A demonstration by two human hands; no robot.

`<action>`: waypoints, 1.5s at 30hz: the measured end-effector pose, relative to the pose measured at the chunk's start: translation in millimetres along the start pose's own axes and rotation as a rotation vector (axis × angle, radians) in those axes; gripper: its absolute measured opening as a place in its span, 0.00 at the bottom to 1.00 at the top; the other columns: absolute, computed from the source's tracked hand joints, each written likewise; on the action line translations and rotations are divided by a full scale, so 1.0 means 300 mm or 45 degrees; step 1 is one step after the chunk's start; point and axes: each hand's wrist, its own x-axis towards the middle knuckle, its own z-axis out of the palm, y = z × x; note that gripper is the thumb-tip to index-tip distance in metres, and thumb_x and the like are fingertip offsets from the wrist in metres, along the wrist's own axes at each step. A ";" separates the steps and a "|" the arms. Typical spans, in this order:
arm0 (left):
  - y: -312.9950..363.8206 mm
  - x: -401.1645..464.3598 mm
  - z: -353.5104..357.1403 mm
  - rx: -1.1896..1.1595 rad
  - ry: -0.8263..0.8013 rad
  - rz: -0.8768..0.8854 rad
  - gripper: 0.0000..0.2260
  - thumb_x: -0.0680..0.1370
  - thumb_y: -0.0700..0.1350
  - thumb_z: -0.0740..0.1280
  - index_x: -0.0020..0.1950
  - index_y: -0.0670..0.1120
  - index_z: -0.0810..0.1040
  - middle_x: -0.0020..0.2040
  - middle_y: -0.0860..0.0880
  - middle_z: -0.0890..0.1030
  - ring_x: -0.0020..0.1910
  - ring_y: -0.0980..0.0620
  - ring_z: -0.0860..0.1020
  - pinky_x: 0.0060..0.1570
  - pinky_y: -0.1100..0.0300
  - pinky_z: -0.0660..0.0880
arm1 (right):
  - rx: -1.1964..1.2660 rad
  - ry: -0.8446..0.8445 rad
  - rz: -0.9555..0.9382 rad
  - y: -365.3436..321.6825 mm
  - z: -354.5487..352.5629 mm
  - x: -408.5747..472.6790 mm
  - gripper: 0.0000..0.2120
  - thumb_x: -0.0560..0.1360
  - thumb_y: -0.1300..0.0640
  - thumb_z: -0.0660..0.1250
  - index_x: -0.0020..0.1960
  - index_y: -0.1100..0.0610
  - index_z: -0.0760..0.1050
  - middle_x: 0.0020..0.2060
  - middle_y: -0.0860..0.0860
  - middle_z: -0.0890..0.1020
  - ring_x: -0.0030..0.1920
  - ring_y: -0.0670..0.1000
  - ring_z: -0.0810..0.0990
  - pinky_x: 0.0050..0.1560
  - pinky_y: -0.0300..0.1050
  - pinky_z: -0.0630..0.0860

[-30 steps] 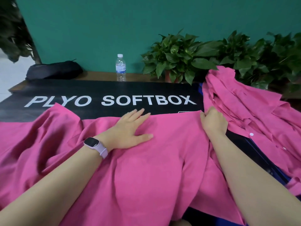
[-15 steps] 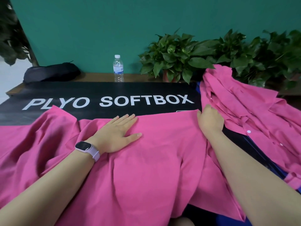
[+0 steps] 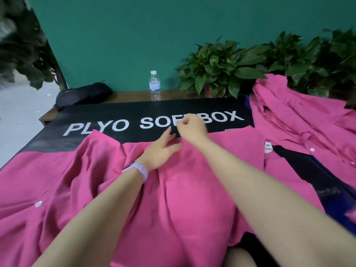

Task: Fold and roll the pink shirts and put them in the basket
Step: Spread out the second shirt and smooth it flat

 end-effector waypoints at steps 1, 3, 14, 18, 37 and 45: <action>-0.001 0.002 -0.007 -0.173 0.054 0.033 0.34 0.76 0.53 0.67 0.80 0.52 0.60 0.73 0.54 0.73 0.72 0.58 0.70 0.74 0.54 0.65 | 0.372 -0.018 0.088 -0.063 0.048 -0.034 0.14 0.77 0.54 0.64 0.32 0.54 0.72 0.32 0.49 0.77 0.37 0.52 0.75 0.40 0.44 0.68; -0.004 0.003 -0.020 -0.353 0.168 0.016 0.24 0.78 0.50 0.64 0.75 0.52 0.68 0.61 0.57 0.81 0.58 0.60 0.78 0.59 0.63 0.74 | 1.007 0.065 0.333 -0.151 0.130 -0.085 0.14 0.77 0.57 0.64 0.33 0.54 0.75 0.31 0.47 0.77 0.36 0.49 0.76 0.40 0.43 0.70; 0.007 -0.001 -0.085 -0.941 0.361 -0.224 0.04 0.79 0.43 0.67 0.53 0.45 0.78 0.46 0.49 0.82 0.47 0.52 0.80 0.52 0.61 0.75 | 1.167 0.314 0.466 -0.152 0.301 -0.181 0.14 0.81 0.58 0.60 0.37 0.59 0.73 0.34 0.51 0.78 0.34 0.48 0.75 0.36 0.41 0.72; 0.021 -0.071 -0.210 -1.122 0.251 -0.254 0.05 0.82 0.41 0.61 0.49 0.44 0.74 0.46 0.42 0.80 0.47 0.46 0.79 0.50 0.58 0.77 | 0.928 0.128 0.337 -0.142 0.313 -0.172 0.12 0.78 0.60 0.63 0.36 0.58 0.71 0.32 0.50 0.76 0.35 0.50 0.72 0.38 0.44 0.69; -0.091 -0.419 -0.736 0.121 0.891 -0.869 0.07 0.81 0.39 0.62 0.49 0.37 0.77 0.37 0.43 0.75 0.30 0.48 0.72 0.26 0.61 0.65 | 0.219 -0.158 -0.105 -0.145 0.357 -0.183 0.26 0.70 0.71 0.59 0.62 0.55 0.81 0.58 0.51 0.83 0.62 0.56 0.77 0.64 0.48 0.73; -0.232 -0.630 -0.950 0.391 1.260 -0.826 0.09 0.80 0.42 0.64 0.48 0.36 0.76 0.46 0.37 0.79 0.48 0.37 0.80 0.39 0.55 0.69 | 0.148 -0.156 -0.152 -0.139 0.367 -0.177 0.24 0.71 0.69 0.60 0.61 0.53 0.82 0.59 0.50 0.82 0.62 0.56 0.75 0.63 0.46 0.72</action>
